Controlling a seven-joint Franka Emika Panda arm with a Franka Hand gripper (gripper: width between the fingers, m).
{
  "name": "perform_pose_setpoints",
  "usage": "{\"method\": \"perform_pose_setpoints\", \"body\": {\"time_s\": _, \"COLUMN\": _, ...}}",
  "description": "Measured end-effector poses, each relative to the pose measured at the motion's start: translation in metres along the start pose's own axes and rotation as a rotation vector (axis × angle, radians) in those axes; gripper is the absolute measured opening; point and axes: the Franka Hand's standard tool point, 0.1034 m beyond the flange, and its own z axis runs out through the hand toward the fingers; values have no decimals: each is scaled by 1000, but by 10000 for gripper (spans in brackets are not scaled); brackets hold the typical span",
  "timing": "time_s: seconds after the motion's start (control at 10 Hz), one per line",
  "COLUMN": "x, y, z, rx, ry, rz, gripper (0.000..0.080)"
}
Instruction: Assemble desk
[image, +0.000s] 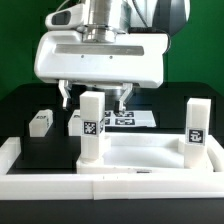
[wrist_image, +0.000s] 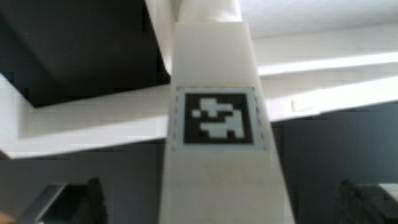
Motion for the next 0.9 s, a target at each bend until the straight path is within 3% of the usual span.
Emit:
{"method": "perform_pose_setpoints", "body": {"time_s": 0.2, "x": 5, "y": 6, "z": -10, "rx": 38, "ry": -176, "rz": 31, "gripper": 649}}
{"method": "perform_pose_setpoints", "body": {"time_s": 0.3, "x": 14, "y": 7, "z": -13, "rx": 44, "ry": -183, "rz": 39, "gripper": 649}}
{"method": "perform_pose_setpoints", "body": {"time_s": 0.4, "x": 7, "y": 6, "z": -10, "rx": 54, "ry": -279, "rz": 44, "gripper": 649}}
{"method": "perform_pose_setpoints", "body": {"time_s": 0.6, "x": 9, "y": 5, "z": -11, "rx": 75, "ry": -459, "rz": 51, "gripper": 649}}
{"method": "perform_pose_setpoints", "body": {"time_s": 0.9, "x": 14, "y": 2, "z": 1, "rx": 67, "ry": -502, "rz": 62, "gripper": 649}}
